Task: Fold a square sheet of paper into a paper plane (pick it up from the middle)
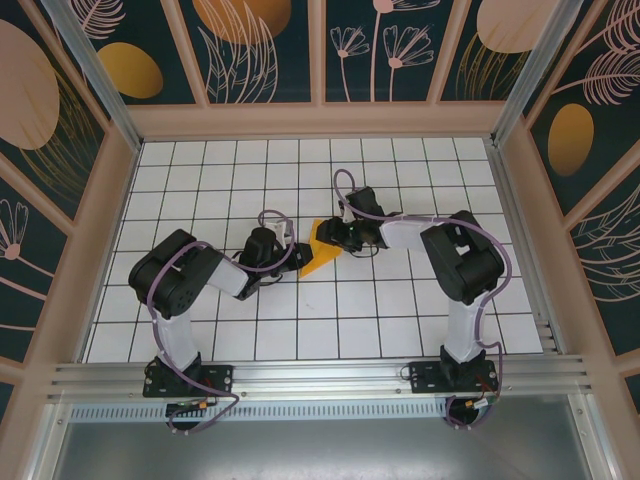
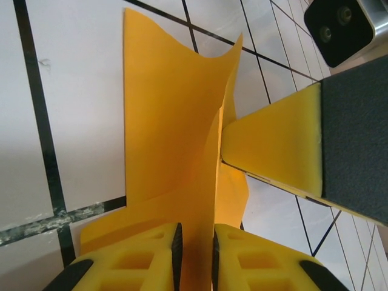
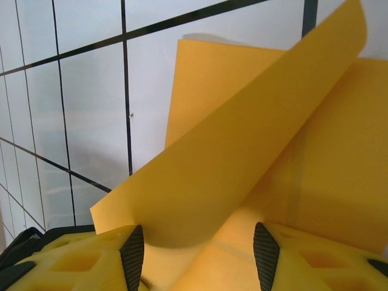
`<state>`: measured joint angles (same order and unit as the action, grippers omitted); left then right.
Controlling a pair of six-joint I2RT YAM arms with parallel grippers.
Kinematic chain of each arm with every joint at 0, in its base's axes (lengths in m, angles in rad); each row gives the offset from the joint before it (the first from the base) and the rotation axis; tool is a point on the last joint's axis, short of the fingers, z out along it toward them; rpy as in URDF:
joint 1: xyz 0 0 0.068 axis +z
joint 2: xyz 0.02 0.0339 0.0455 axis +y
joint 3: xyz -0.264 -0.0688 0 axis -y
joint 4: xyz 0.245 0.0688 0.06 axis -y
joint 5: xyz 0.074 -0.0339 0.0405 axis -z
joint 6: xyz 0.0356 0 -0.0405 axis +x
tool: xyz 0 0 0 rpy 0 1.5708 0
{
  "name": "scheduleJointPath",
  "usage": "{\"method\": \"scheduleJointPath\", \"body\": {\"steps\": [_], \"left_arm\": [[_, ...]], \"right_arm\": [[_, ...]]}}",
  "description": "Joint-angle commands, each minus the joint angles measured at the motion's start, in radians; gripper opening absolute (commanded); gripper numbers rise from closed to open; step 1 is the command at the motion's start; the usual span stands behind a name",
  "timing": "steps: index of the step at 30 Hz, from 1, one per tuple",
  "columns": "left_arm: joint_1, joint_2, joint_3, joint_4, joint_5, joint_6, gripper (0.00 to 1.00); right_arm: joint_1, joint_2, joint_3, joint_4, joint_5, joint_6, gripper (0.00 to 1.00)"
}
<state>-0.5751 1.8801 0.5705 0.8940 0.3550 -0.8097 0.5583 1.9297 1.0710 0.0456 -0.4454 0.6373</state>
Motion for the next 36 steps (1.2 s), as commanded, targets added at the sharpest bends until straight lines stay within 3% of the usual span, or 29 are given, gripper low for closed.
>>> {"method": "scheduleJointPath", "body": {"steps": [1, 21, 31, 36], "left_arm": [[0.008, 0.020, 0.009, 0.022, 0.031, 0.004, 0.24], [0.008, 0.038, 0.110, -0.179, 0.076, 0.155, 0.30], [0.008, 0.054, 0.146, -0.221, 0.067, 0.168, 0.22], [0.008, 0.035, 0.137, -0.210, 0.053, 0.152, 0.13]], "right_arm": [[0.006, 0.027, 0.027, -0.029, 0.003, -0.009, 0.52], [0.008, 0.027, 0.032, -0.032, -0.001, -0.007, 0.52], [0.008, 0.021, 0.026, -0.008, -0.022, 0.000, 0.52], [-0.003, -0.031, 0.022, -0.015, -0.009, 0.004, 0.51]]}}
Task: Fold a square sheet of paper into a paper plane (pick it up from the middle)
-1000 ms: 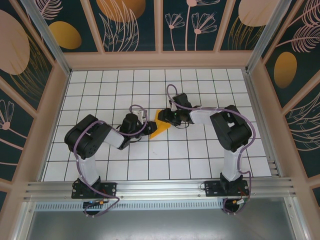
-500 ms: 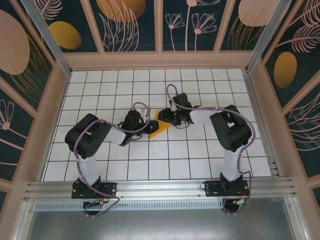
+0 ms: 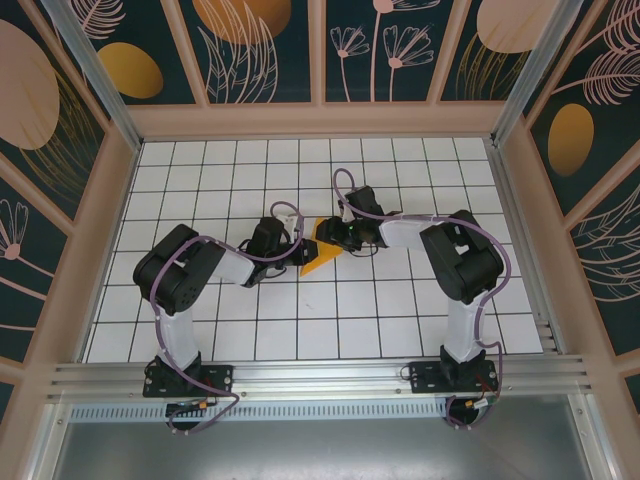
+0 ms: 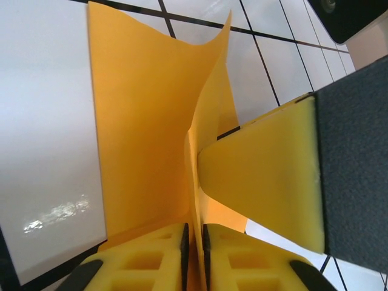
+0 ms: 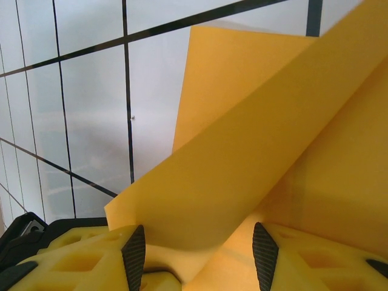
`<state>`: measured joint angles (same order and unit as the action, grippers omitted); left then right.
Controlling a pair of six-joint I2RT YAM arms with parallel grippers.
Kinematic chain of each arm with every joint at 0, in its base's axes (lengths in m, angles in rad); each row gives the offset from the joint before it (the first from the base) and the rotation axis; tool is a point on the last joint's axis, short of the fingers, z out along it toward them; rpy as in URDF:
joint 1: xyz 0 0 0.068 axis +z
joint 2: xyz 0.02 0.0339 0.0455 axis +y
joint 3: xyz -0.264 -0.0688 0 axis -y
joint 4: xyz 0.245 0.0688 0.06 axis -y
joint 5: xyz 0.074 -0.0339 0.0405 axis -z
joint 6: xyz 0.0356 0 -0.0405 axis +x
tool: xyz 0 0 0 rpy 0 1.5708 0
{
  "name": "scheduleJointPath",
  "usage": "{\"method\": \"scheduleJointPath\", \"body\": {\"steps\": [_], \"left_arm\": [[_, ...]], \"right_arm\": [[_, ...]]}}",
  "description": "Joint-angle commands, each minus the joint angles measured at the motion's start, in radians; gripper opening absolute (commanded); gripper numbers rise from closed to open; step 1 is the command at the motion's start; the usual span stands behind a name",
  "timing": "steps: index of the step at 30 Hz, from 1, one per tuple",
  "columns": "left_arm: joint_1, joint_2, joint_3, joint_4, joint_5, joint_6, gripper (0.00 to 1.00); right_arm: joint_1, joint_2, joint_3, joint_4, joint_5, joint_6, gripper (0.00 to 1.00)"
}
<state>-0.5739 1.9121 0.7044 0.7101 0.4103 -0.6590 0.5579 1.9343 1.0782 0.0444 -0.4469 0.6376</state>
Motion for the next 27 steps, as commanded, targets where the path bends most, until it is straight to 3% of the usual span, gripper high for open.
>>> {"method": "scheduleJointPath", "body": {"steps": [1, 15, 27], "left_arm": [[0.007, -0.003, -0.001, -0.019, -0.004, -0.002, 0.12], [0.001, -0.059, -0.111, 0.223, 0.080, -0.115, 0.08], [-0.036, -0.070, -0.125, 0.247, 0.049, -0.146, 0.08]], "right_arm": [[-0.005, -0.053, 0.009, -0.012, 0.001, 0.006, 0.51], [-0.005, -0.318, -0.217, 0.034, 0.058, 0.161, 0.54], [-0.004, -0.303, -0.264, 0.104, 0.013, 0.202, 0.54]]}}
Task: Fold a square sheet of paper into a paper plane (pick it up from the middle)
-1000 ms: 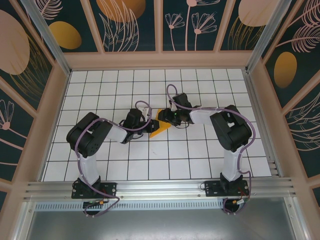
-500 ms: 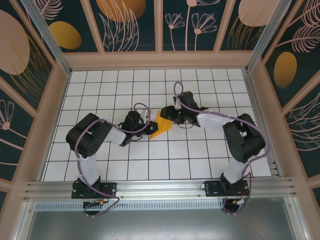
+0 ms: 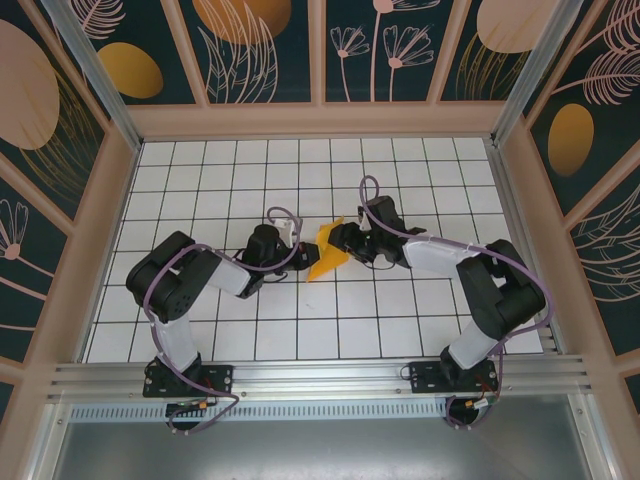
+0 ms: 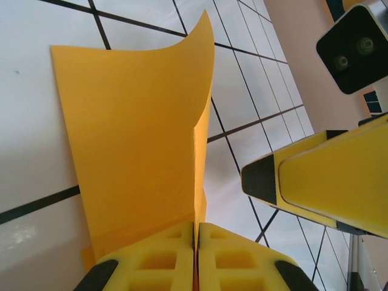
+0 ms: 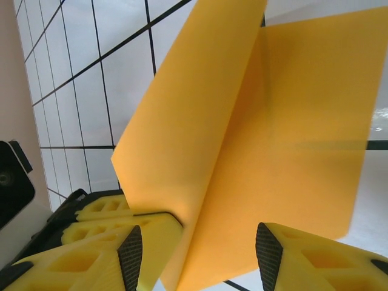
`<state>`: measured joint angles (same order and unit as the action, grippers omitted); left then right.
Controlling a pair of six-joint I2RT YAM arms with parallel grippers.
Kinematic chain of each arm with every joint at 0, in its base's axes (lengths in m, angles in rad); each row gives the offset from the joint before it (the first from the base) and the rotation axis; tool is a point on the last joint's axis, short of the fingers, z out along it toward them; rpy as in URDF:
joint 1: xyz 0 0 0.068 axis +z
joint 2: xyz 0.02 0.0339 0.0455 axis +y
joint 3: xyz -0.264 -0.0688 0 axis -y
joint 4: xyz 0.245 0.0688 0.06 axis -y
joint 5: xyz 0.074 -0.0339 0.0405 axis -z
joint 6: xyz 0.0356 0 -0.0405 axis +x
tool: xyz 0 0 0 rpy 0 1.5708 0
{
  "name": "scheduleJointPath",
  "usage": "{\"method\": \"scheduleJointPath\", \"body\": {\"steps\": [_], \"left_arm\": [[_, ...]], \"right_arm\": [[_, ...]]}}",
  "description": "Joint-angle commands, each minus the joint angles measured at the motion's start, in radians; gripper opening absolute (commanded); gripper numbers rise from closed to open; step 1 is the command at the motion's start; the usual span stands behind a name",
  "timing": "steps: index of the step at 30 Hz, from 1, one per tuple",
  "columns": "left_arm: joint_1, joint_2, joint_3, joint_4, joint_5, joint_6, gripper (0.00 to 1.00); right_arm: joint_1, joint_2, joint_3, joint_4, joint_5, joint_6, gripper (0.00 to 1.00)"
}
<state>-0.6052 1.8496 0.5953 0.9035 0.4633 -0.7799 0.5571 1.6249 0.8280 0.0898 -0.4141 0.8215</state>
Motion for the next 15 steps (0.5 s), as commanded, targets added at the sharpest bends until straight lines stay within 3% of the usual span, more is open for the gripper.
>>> {"method": "scheduleJointPath", "body": {"steps": [1, 15], "left_arm": [[-0.005, -0.002, -0.021, 0.060, -0.005, -0.032, 0.08], [-0.005, 0.055, -0.026, 0.080, -0.010, -0.099, 0.10]], "right_arm": [[-0.005, 0.016, -0.014, 0.067, -0.021, 0.019, 0.54], [-0.005, 0.139, 0.038, 0.115, -0.055, 0.006, 0.53]]}}
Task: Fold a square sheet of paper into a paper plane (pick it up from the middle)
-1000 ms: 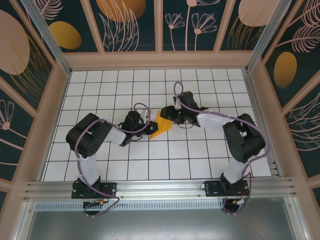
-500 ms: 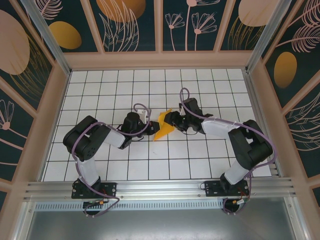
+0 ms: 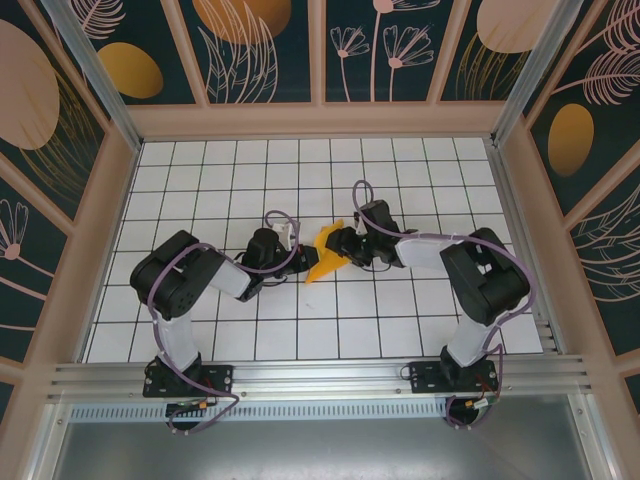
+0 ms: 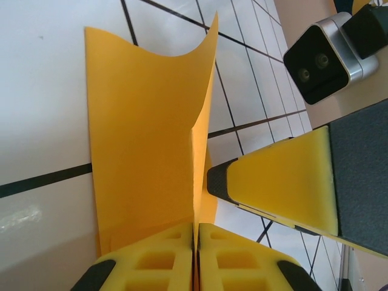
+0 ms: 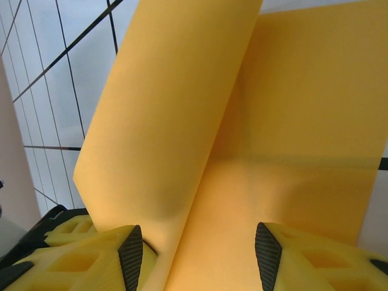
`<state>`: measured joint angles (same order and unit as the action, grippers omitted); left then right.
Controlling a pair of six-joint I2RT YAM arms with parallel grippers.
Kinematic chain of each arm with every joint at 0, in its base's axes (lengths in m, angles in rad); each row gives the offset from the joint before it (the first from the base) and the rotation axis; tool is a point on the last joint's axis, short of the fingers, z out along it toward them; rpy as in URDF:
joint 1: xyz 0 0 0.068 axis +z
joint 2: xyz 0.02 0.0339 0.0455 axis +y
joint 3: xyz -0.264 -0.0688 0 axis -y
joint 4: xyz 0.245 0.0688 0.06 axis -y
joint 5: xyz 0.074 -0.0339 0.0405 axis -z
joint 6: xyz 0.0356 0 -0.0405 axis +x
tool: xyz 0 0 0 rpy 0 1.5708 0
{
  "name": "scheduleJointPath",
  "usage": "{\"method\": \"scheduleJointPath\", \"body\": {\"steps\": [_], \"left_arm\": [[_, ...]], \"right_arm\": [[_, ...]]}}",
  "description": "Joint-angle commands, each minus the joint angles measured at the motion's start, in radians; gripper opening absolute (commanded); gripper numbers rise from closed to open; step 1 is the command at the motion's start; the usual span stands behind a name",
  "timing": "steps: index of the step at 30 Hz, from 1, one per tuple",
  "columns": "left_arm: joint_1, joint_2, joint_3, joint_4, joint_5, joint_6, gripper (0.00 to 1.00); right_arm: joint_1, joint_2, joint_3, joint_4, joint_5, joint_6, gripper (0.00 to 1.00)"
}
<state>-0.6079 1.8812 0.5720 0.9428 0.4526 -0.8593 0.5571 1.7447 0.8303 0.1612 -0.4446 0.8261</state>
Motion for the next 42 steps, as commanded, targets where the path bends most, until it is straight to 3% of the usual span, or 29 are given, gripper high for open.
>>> {"method": "scheduleJointPath", "body": {"steps": [1, 18, 29, 37, 42], "left_arm": [[-0.001, 0.024, -0.003, 0.042, 0.003, -0.021, 0.10], [-0.002, 0.022, 0.008, 0.021, 0.014, -0.021, 0.14], [-0.001, -0.094, -0.009, -0.048, -0.017, -0.005, 0.40], [-0.001, -0.162, -0.024, -0.177, -0.094, 0.032, 0.47], [0.000, -0.151, -0.015, -0.212, -0.077, 0.037, 0.50]], "right_arm": [[-0.004, 0.021, 0.037, 0.044, -0.025, -0.001, 0.54], [-0.002, 0.099, 0.096, -0.039, 0.024, -0.022, 0.52], [0.005, 0.128, 0.099, -0.110, 0.087, -0.013, 0.48], [0.004, 0.129, 0.094, -0.104, 0.085, -0.010, 0.47], [0.004, 0.132, 0.092, -0.103, 0.086, -0.007, 0.47]]}}
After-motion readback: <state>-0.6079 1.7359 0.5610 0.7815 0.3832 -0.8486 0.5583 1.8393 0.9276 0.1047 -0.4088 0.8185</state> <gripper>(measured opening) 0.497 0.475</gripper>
